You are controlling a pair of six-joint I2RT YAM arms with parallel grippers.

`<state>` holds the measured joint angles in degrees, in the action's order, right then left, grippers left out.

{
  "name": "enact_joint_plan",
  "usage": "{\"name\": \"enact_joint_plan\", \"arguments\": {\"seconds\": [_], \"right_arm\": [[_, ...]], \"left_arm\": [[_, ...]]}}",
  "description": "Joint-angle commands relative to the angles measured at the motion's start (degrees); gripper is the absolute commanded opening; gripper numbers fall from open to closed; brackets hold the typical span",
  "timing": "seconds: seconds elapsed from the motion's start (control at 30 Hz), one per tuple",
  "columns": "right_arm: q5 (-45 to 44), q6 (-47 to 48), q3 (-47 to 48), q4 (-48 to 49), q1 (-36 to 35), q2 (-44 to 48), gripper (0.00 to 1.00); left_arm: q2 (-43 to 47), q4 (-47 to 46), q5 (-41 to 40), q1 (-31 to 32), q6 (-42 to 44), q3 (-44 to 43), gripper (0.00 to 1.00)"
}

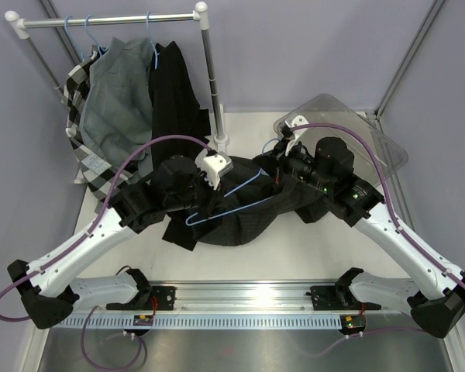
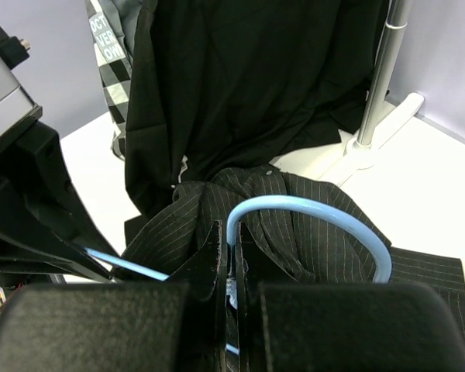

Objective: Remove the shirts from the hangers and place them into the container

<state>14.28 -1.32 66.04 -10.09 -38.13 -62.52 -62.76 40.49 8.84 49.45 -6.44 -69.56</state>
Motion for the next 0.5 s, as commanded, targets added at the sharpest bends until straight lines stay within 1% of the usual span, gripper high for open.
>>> {"name": "enact_joint_plan", "arguments": {"seconds": [0.0,0.07,0.13,0.17,0.2,0.23,0.27,0.33,0.37,0.4,0.47], "right_arm": [[0.8,0.3,2.6,3.4,-0.5,1.1,0.0],[0.7,0.3,2.4,3.5,-0.5,1.0,0.0],[0.7,0.2,2.2,3.6,-0.5,0.9,0.0],[0.6,0.2,1.8,3.6,-0.5,0.8,0.02],[0.6,0.1,1.6,3.7,-0.5,0.7,0.05],[0.6,0.0,1.5,3.7,-0.5,0.9,0.11],[0.7,0.0,0.9,3.8,-0.5,1.0,0.32],[0.8,0.0,0.5,3.2,-0.5,1.3,0.53],[0.9,-0.1,0.2,3.0,-0.4,1.8,0.71],[0.7,-0.2,0.1,2.3,-0.5,2.1,0.78],[0.5,-0.3,-0.6,1.6,-0.4,2.9,0.86]], "left_arm": [[1.8,-1.8,1.3,0.0,-0.1,-1.5,0.11],[2.8,-1.8,0.1,-0.1,-0.1,-1.2,0.0],[3.9,-1.9,-0.8,-0.1,-0.3,-0.9,0.0],[4.2,-1.9,-1.3,0.0,-0.4,-0.7,0.0],[4.6,-1.9,-2.0,0.0,-0.8,-0.4,0.0],[5.0,-1.7,-3.7,-0.1,-0.9,-0.2,0.0],[6.0,-1.7,-4.4,-0.1,-1.0,0.0,0.0],[7.2,-1.7,-5.9,-0.1,-1.2,1.5,0.0],[8.8,-1.7,-6.2,-0.1,-1.4,2.1,0.0],[9.8,-1.6,-6.6,-0.1,-1.7,3.5,0.0],[11.8,-1.6,-7.1,-0.1,-2.2,5.0,0.0]]}}
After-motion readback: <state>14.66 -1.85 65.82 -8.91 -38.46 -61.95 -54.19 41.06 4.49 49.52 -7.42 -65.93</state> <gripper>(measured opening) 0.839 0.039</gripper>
